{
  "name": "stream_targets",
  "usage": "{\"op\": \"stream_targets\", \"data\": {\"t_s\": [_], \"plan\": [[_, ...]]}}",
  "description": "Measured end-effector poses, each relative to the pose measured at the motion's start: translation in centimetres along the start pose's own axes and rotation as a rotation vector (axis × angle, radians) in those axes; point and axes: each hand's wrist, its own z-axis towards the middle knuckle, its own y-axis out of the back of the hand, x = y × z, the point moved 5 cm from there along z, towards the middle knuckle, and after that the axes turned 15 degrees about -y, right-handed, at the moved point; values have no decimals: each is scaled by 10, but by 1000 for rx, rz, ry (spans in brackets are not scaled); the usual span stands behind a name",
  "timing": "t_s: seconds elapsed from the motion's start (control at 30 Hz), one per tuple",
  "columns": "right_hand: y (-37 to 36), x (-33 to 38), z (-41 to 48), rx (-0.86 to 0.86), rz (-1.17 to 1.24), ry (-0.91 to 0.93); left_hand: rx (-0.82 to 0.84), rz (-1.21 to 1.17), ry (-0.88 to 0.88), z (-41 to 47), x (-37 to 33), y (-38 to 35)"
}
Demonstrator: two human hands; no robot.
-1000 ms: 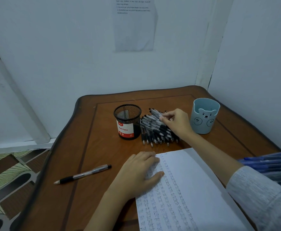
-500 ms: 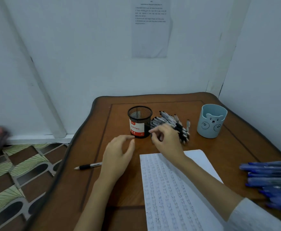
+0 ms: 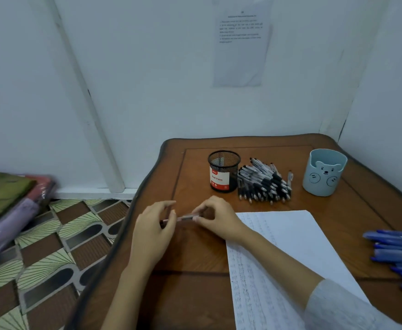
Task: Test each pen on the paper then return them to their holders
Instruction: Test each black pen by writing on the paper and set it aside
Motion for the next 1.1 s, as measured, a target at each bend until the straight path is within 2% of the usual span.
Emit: {"op": "stream_targets", "data": {"t_s": [0.13, 0.27, 0.37, 0.5, 0.63, 0.77, 0.87, 0.97, 1.1], "plan": [[40, -11, -8, -1, 648, -160, -30, -23, -39, 5, -14, -6], [82, -22, -13, -32, 1280, -283, 34, -65, -43, 9, -33, -26], [108, -37, -15, -29, 1415, -361, 106, -75, -99, 11, -48, -47], [132, -60, -20, -6, 1575, -377, 242, -94, -186, 14, -66, -78], [151, -82, -32, -29, 1627, -350, 430, -116, -296, 15, -83, -111], [163, -102, -42, -167, 1342, -426, 585, -133, -341, 20, -88, -140], [156, -117, -44, -109, 1328, -516, 679, -123, -399, 21, -85, -154], [151, -138, -45, -80, 1229, -636, 683, -156, -406, 23, -79, -159], [143, -136, -42, -56, 1132, -580, 638, -168, -419, 22, -76, -160]]}}
